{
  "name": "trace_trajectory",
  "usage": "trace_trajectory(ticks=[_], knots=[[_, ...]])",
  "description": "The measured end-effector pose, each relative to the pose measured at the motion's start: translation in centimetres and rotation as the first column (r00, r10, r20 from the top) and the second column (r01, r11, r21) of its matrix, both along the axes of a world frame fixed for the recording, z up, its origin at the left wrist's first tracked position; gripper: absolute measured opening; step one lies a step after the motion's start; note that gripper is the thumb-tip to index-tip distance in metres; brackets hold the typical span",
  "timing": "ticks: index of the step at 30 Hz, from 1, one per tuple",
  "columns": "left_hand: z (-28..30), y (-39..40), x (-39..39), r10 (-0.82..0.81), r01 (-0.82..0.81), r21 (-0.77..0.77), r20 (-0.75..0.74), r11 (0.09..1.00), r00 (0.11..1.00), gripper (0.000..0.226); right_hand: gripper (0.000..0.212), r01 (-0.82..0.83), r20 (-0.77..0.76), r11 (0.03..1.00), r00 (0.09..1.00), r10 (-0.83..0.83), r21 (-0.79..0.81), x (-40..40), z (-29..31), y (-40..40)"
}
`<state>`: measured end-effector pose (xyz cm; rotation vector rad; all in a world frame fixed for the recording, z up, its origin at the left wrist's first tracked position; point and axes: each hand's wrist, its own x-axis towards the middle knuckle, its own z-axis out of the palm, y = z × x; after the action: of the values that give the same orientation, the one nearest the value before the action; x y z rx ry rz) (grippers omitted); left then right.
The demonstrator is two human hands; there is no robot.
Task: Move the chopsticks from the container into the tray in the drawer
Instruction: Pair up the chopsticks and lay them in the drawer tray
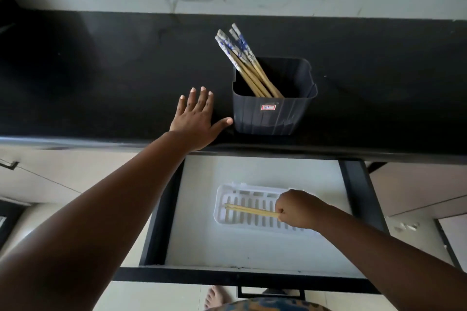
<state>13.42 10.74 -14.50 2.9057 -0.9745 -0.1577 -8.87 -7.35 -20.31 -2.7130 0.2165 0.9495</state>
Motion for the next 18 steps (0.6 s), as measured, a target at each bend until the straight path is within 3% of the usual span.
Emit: trace_trajectory(ticks=[5, 9, 18], knots=[[-2.3, 0.6, 0.2, 0.043, -0.042, -0.026, 0.016, 0.999, 0.999, 0.090, 0.035, -0.037, -0.068, 0.999, 0.997, 0.037, 0.012, 0.4, -2.4, 0.5], [-2.5, 0.6, 0.4, 0.044, -0.043, -0.031, 0.036, 0.999, 0.998, 0.091, 0.020, -0.048, -0.093, 0.996, 0.994, 0.054, 0.071, 1.3, -2.4, 0.7], [-2.5, 0.5, 0.4, 0.050, -0.049, -0.036, 0.051, 0.998, 0.997, 0.091, 0.013, 0.037, -0.128, 0.976, 0.992, -0.010, 0.215, 2.7, -2.5, 0.8]])
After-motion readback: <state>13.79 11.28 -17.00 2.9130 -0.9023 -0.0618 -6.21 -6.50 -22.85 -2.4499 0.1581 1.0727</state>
